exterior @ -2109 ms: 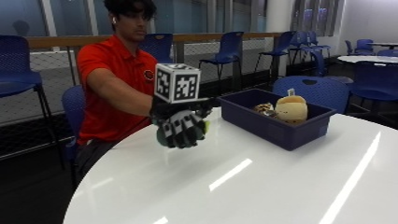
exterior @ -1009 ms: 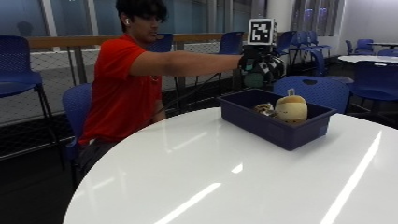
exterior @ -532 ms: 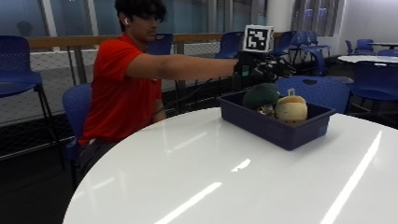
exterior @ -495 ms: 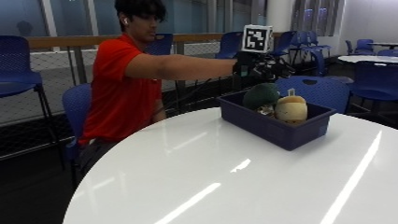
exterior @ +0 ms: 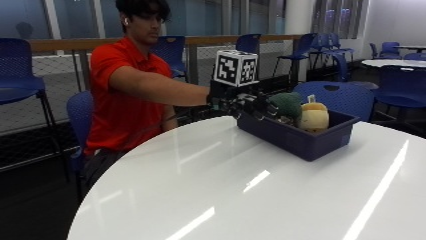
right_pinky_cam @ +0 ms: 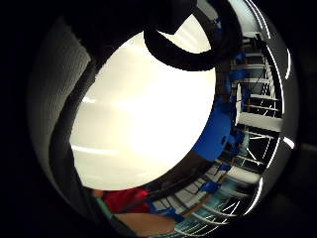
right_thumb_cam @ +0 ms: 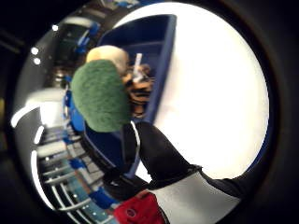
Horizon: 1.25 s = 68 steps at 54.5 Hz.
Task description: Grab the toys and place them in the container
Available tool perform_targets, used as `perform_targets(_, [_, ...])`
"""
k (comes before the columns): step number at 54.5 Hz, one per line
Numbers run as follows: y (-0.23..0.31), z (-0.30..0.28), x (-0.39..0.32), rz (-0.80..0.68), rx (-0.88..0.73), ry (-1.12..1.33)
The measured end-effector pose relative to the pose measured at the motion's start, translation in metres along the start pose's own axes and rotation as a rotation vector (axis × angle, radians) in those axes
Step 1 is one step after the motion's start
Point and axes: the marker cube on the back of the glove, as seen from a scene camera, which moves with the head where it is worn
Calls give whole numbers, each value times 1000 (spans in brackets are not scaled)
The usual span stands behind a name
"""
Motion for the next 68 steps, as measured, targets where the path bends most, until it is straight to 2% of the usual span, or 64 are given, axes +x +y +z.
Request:
perform_targets(14, [27,31,72,71,20,1])
perform_targets(31, [51,34,131,128,45,-36])
perform_targets(68, [84,10,170,145,104,-46])
